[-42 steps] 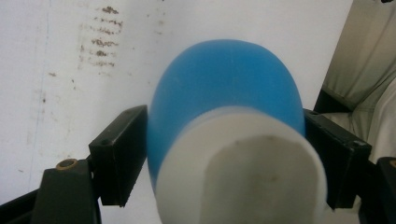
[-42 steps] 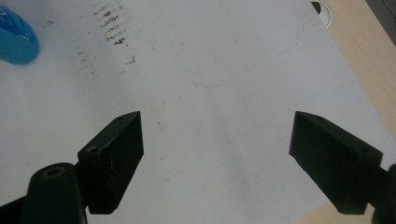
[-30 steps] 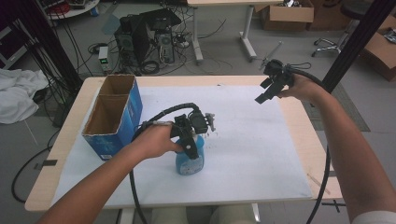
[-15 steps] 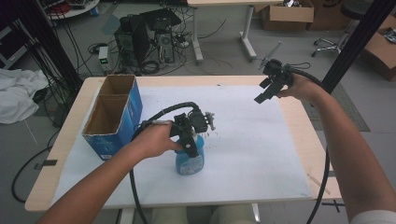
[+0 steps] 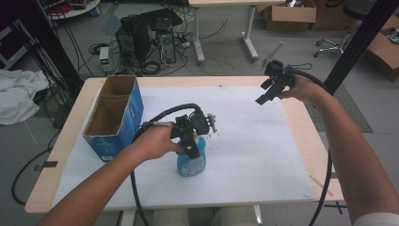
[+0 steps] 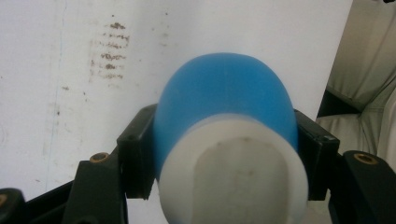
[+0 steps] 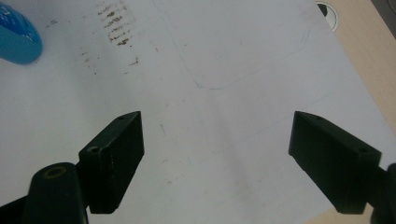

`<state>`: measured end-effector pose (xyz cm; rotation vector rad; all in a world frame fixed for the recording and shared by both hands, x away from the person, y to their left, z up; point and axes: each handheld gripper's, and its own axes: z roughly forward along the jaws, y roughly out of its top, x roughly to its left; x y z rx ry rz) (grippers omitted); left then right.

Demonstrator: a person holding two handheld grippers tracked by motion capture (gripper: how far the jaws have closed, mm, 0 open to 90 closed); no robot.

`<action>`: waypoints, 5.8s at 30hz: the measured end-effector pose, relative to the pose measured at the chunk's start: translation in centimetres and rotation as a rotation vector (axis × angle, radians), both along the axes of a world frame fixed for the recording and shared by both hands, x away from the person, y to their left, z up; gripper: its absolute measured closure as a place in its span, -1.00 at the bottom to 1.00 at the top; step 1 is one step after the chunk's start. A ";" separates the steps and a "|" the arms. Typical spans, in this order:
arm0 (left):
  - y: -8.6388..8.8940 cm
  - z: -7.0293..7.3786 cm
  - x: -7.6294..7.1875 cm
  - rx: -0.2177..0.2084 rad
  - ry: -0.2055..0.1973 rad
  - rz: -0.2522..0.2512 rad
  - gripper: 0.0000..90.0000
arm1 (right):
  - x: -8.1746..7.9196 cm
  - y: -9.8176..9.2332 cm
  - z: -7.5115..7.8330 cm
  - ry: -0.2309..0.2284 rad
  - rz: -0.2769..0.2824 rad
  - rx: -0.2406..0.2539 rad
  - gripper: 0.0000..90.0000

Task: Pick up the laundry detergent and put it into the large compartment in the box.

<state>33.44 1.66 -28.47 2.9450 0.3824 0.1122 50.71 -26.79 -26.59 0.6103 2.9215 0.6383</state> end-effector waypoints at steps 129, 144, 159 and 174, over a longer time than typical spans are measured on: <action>22.7 11.0 7.2 -0.094 -0.131 1.265 -0.15 | -1.1 -0.3 -0.3 0.016 0.015 -0.029 -0.57; 22.8 4.8 7.5 -0.057 -0.103 1.230 -0.16 | -1.1 -0.3 -0.4 0.026 0.008 -0.041 -0.57; 22.8 1.4 8.0 -0.025 -0.072 1.197 -0.15 | -1.1 -0.5 -0.4 0.028 0.001 -0.041 -0.57; 22.7 0.6 8.2 -0.006 -0.060 1.184 -0.16 | -1.0 -0.5 -0.7 0.034 -0.002 -0.046 -0.57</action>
